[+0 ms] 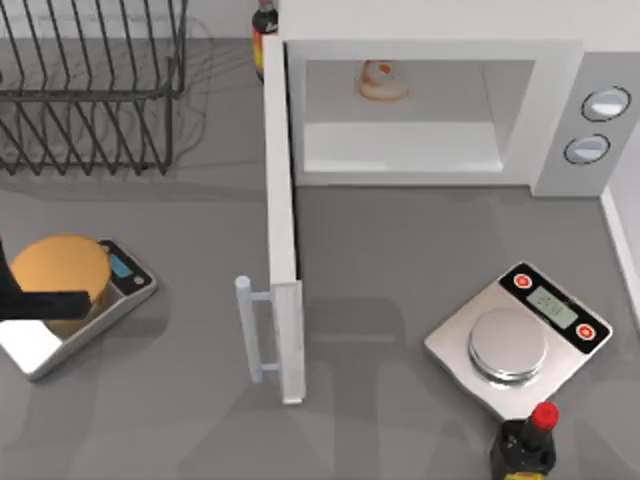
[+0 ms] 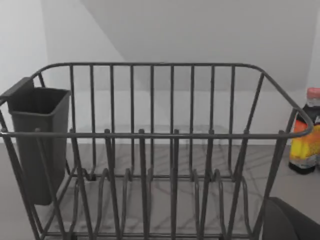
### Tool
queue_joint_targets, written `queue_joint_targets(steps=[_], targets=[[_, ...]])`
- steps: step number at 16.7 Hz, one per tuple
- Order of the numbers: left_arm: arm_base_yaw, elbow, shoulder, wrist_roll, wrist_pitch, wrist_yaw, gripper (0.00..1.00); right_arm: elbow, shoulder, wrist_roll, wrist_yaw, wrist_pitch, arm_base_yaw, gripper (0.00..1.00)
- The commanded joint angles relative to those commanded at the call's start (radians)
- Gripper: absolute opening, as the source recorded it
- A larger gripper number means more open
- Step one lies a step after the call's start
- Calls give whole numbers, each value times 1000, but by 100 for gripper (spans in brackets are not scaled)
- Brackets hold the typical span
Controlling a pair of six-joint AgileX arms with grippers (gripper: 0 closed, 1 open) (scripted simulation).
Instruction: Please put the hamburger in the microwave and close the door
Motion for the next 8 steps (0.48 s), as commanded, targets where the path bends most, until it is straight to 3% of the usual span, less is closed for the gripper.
queue_joint_targets(steps=[8], targets=[[-170,-3,167,3,173,-175,0,0,0,0,0,0,0,100]])
